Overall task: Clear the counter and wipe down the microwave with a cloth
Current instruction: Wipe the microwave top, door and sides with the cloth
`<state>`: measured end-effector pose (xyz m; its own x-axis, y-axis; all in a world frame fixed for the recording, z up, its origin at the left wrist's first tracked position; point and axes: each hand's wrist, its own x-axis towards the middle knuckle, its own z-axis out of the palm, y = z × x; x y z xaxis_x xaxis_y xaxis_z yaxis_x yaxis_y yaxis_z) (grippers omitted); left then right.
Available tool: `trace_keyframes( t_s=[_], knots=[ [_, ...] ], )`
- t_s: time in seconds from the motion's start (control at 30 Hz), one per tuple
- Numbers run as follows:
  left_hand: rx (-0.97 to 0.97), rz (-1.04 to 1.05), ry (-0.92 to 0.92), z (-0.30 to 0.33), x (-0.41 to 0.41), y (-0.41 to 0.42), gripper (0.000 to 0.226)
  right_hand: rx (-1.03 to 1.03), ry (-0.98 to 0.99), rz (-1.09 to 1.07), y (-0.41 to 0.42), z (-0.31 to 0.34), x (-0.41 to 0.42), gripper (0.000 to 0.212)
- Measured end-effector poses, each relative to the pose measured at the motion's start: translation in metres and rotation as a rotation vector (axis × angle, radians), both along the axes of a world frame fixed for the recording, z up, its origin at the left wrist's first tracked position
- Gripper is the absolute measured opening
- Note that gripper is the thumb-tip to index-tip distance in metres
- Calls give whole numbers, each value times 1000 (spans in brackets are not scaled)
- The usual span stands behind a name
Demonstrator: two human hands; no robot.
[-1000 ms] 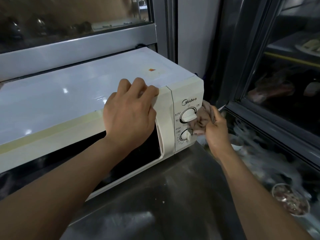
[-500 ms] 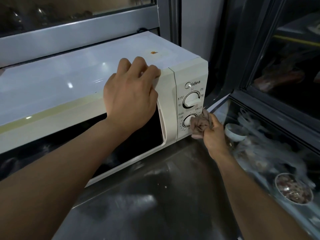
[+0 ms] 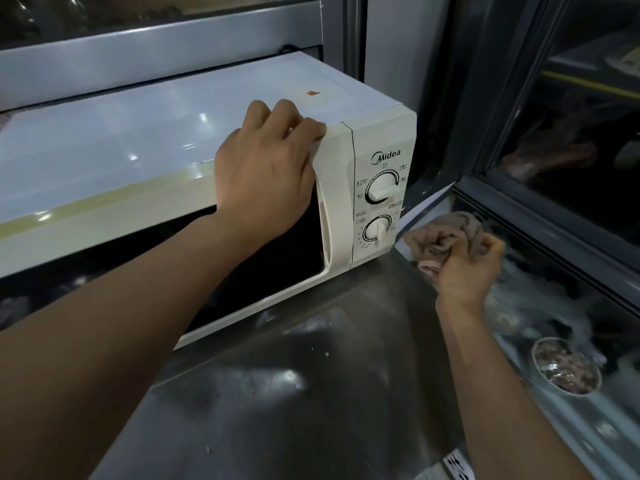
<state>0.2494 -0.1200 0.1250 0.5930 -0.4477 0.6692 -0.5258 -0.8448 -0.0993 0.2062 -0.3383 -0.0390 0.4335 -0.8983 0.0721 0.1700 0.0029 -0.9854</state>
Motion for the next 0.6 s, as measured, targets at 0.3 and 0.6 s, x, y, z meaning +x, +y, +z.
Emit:
trace_keyframes(
  t_s=[0.3,0.6],
  knots=[
    [7,-110,34,2,-6,8,42,-59,68,291,52,-11,31,16],
    [79,8,-42,-9,-31,54,46,295,107,355,55,-28,31,18]
  ],
)
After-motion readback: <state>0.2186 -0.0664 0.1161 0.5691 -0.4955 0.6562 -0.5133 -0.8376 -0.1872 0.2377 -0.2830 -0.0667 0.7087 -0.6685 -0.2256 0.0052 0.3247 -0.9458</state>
